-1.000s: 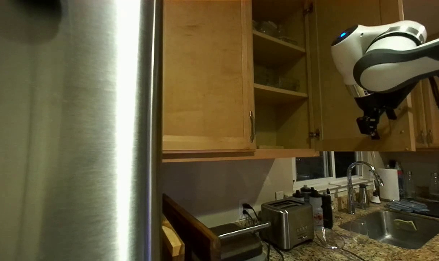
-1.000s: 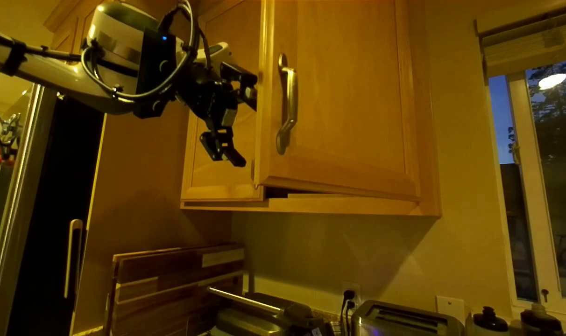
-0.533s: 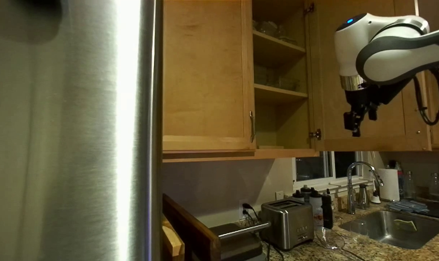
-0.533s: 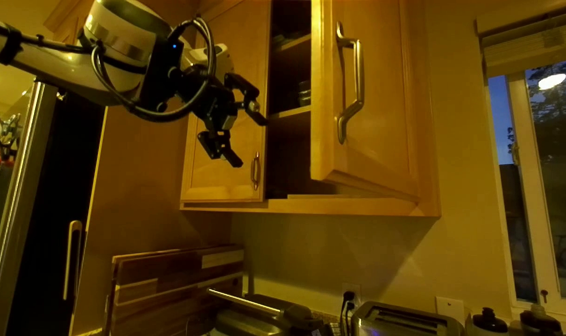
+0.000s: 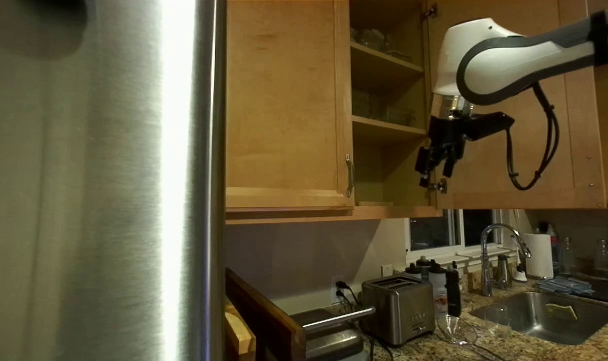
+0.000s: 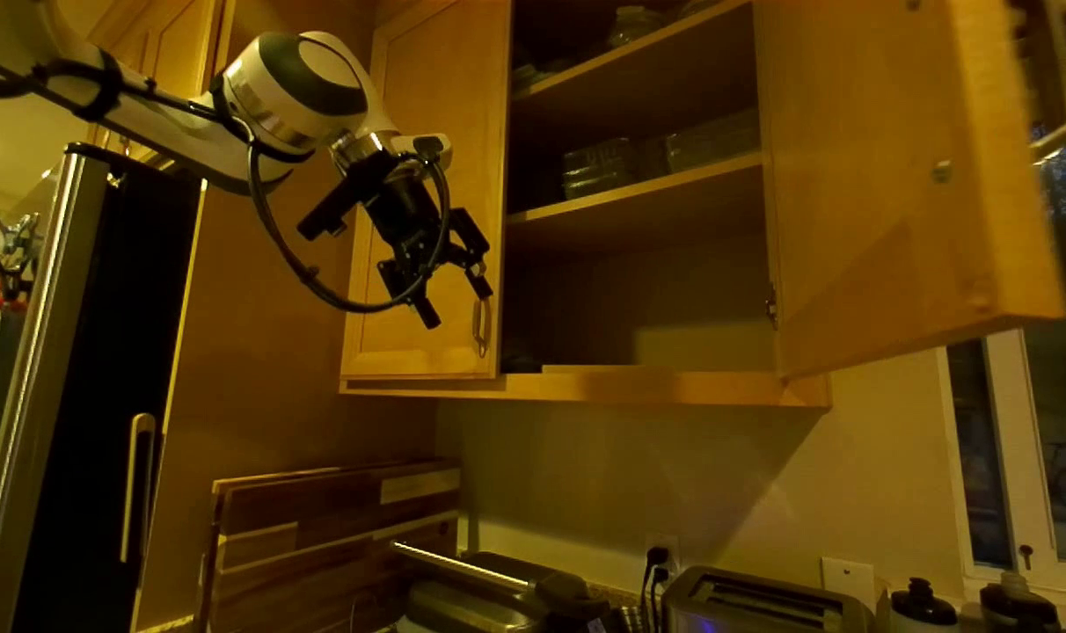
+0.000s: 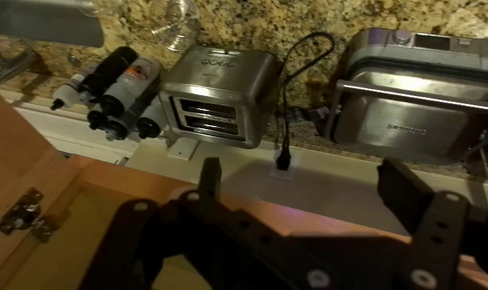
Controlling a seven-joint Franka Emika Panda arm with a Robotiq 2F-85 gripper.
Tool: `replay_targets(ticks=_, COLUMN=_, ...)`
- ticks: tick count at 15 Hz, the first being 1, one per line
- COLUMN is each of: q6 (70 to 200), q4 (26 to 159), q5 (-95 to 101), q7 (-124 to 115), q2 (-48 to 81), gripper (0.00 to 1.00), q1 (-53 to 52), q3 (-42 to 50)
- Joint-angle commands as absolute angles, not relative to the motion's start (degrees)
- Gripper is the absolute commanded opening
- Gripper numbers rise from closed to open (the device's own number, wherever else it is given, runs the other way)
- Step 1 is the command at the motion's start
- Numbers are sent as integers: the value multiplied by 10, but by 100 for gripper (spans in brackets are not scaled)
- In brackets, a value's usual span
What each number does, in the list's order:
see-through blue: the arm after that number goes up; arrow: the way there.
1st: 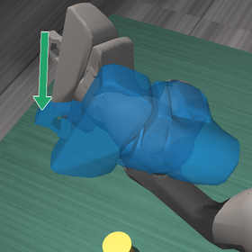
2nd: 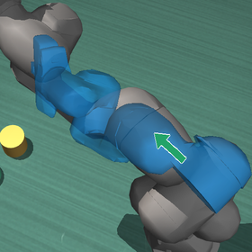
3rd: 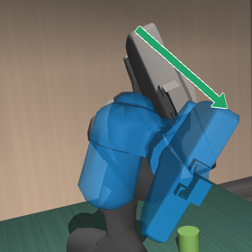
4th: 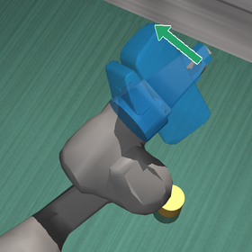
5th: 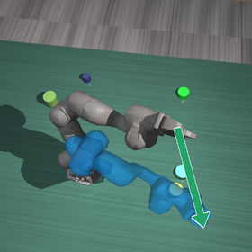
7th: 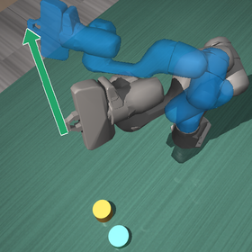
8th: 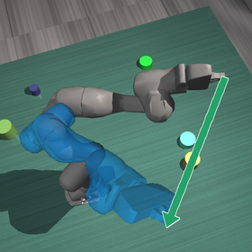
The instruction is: Take the wooden bar out of the top cupboard, put it on the refrigerator, then close the cupboard door
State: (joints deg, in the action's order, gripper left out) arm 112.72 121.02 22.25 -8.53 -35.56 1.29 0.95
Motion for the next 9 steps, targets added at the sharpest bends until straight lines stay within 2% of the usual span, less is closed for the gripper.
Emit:
replay_targets(ticks=1, q6=1146, q4=1169, q5=163, q7=-101, q2=-304, gripper=100, q1=20, q3=0)
replay_targets(ticks=9, q6=1139, q4=1173, q5=171, q7=-96, q2=-300, gripper=100, q1=29, q3=-10)
